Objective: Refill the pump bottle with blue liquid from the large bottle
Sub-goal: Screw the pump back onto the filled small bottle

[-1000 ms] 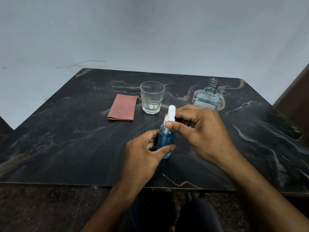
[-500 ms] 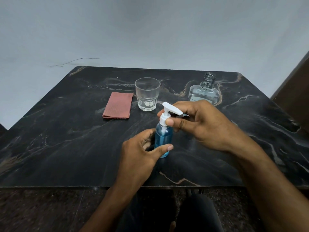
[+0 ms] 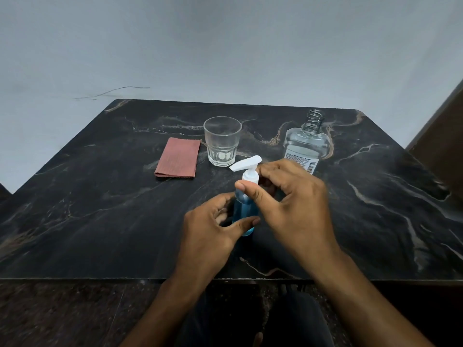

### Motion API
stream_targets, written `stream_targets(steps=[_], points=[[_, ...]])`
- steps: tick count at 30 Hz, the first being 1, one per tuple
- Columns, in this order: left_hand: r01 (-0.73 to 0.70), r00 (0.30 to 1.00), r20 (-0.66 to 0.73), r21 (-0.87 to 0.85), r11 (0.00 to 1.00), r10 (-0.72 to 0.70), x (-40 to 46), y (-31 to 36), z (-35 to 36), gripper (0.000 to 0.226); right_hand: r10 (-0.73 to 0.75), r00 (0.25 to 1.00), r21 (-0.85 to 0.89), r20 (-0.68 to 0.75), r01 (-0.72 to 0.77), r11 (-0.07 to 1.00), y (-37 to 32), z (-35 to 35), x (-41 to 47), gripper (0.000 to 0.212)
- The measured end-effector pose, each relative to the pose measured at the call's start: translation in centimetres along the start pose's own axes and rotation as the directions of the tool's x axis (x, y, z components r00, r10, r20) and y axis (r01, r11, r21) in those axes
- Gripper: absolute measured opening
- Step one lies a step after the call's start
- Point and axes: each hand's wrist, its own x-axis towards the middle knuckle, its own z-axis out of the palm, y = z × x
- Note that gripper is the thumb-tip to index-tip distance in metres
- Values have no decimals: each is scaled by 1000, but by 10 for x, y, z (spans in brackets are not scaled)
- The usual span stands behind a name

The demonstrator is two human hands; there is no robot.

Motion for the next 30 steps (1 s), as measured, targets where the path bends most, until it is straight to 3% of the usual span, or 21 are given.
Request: stream_targets(steps=[4,7,10,14,17,20,23,26,30], points=[[-8,1000,-1,-2,1000,8,1,-2,1,41,30,998,-88,-53,-35,995,-5,4,-2,32],[-21,999,-26,6,1000,21,0,0,1,36,106,991,64,77,-111,992,-8,-2,0,44],[-12,1000,-13,5,1000,12,1,-3,1,37,177,975,246,133,-205,947,-5,-4,-1,26],[-13,1000,4,7,1000,13,0,-6,1,40,219,976,211,-4,-213,954,-6,3,-5,19],[-15,1000,-8,20,1000,15,0,-3,1,41,258,961,125,-96,-246,961,-11,11,-6,29],[-12,1000,-15,41,999,13,0,-2,0,44,345,939,119,5,-343,932,-8,16,-4,45],[-7,1000,-16,62,998,8,0,-5,-1,50,356,922,225,151,-383,896,-6,13,-6,59],[-17,1000,-11,49,999,18,1,-7,0,38,282,946,411,161,-324,852,-3,9,-7,43],[-3,1000,-1,17,1000,3,1,-8,0,46,300,952,485,66,-293,824,1,9,-7,17]])
